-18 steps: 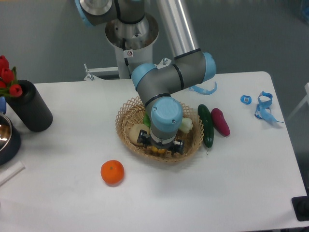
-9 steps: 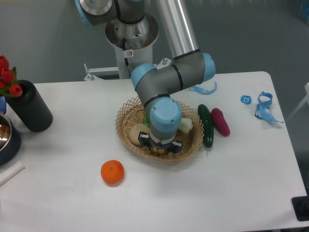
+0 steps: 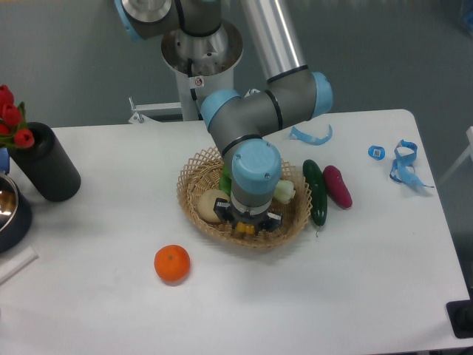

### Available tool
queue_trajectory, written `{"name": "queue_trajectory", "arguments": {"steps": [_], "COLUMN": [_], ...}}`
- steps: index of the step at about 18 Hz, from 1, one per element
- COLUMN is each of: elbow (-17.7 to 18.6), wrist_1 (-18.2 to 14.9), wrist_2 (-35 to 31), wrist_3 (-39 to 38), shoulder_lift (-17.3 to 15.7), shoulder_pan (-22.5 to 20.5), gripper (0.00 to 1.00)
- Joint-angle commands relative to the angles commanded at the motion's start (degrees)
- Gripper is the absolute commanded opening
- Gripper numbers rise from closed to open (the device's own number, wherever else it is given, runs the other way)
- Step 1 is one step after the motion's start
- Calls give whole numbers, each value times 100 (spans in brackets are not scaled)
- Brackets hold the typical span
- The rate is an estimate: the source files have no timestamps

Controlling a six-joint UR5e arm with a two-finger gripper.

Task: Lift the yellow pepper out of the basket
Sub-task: 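Lift the yellow pepper out of the basket and carry it away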

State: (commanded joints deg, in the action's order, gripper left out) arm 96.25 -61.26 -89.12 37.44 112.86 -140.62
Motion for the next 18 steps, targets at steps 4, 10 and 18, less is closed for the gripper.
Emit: {"name": "queue_trajectory", "arguments": {"steps": [4, 10, 18], "elbow": [-334, -870, -1504], "wrist_1": [35, 61, 35], "wrist_2": [9, -44, -61], "wrist_3": [175, 517, 1808], "shoulder_lift": [-36, 148, 527], "shoulder_pan": [-360, -633, -1055], "gripper": [27, 28, 28]}}
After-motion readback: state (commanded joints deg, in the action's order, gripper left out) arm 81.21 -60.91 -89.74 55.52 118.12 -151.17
